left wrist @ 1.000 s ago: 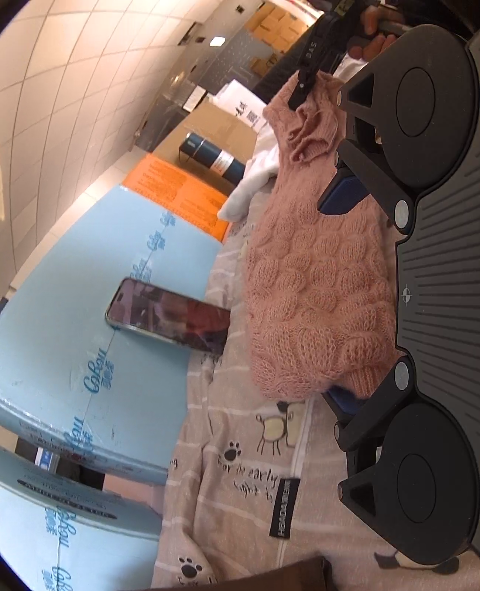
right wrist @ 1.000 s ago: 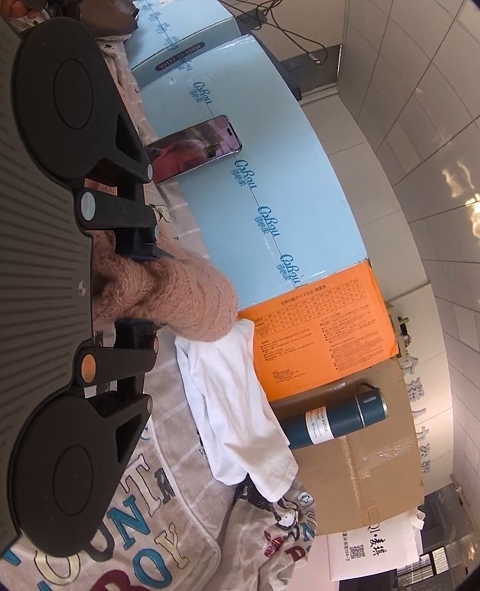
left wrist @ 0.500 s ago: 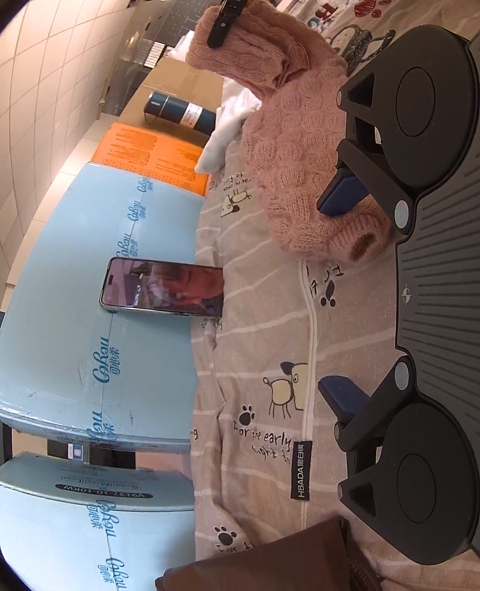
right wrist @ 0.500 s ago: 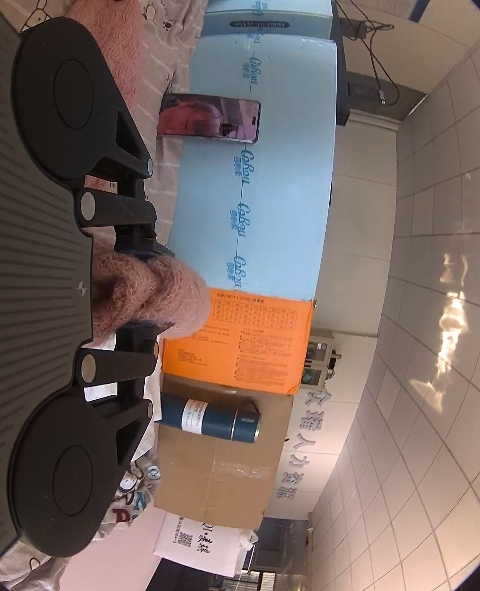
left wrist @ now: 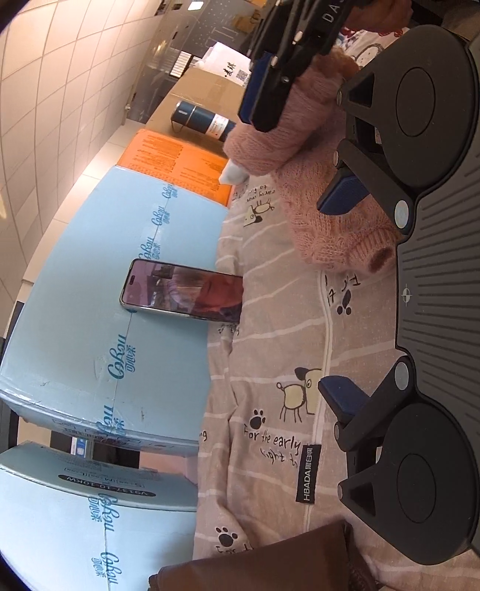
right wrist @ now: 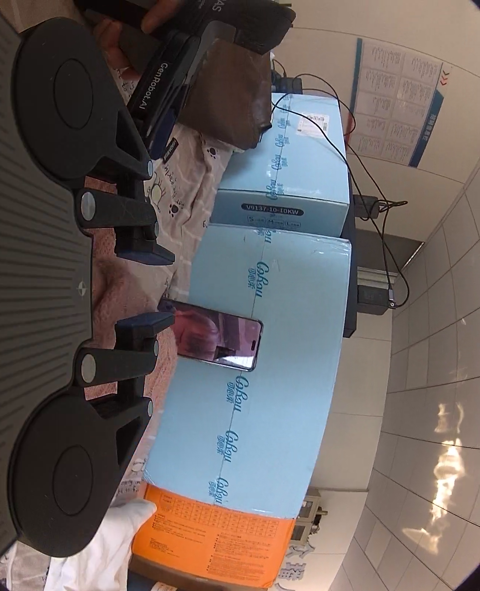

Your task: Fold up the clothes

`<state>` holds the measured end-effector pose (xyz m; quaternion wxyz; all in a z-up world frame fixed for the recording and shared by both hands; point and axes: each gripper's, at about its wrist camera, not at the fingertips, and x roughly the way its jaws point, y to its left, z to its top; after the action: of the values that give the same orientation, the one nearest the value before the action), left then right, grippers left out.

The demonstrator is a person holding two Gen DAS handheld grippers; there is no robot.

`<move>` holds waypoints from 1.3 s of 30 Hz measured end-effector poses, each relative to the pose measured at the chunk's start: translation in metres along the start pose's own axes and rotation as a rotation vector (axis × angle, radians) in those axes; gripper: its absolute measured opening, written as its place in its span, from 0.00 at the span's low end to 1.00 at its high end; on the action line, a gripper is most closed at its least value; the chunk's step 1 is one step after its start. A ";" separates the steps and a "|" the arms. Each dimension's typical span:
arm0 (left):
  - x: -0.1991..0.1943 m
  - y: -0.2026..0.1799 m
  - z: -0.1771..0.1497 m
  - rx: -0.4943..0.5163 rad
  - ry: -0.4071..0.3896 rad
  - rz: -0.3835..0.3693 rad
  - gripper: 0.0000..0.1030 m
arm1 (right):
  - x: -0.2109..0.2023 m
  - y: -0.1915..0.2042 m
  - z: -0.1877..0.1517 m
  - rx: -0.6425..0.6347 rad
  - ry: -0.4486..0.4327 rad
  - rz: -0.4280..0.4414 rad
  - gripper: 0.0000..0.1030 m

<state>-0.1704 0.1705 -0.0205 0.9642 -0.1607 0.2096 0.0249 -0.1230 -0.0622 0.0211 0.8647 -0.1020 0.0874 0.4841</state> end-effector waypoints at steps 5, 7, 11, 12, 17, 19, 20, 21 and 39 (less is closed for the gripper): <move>-0.011 0.008 0.005 -0.067 -0.086 -0.056 0.93 | 0.023 -0.019 -0.016 0.208 0.142 0.162 0.37; -0.016 0.008 0.009 -0.089 -0.121 -0.084 0.93 | 0.015 -0.032 -0.014 0.300 0.119 0.256 0.54; -0.022 0.007 0.020 -0.180 -0.157 -0.176 0.93 | -0.030 -0.059 -0.001 0.346 -0.041 0.319 0.78; -0.021 0.004 0.024 -0.205 -0.150 -0.209 0.93 | -0.040 -0.067 0.000 0.359 -0.073 0.299 0.83; 0.010 -0.036 0.035 -0.181 -0.006 -0.414 0.93 | -0.057 -0.118 -0.020 0.606 -0.094 0.204 0.83; 0.030 -0.054 0.033 -0.160 0.077 -0.411 0.93 | -0.052 -0.137 -0.034 0.752 -0.078 0.222 0.83; 0.040 -0.063 0.031 -0.149 0.119 -0.405 0.93 | -0.051 -0.144 -0.039 0.807 -0.071 0.233 0.83; 0.048 -0.069 0.029 -0.137 0.150 -0.396 0.93 | -0.049 -0.148 -0.042 0.831 -0.066 0.247 0.83; 0.095 -0.108 0.011 -0.041 0.233 -0.355 0.37 | -0.041 -0.163 -0.060 0.967 -0.028 0.285 0.83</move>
<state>-0.0667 0.0700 -0.0180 0.9192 -0.2165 0.2875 -0.1596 -0.0080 -0.1946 -0.0119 0.7394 0.3297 0.3031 0.5027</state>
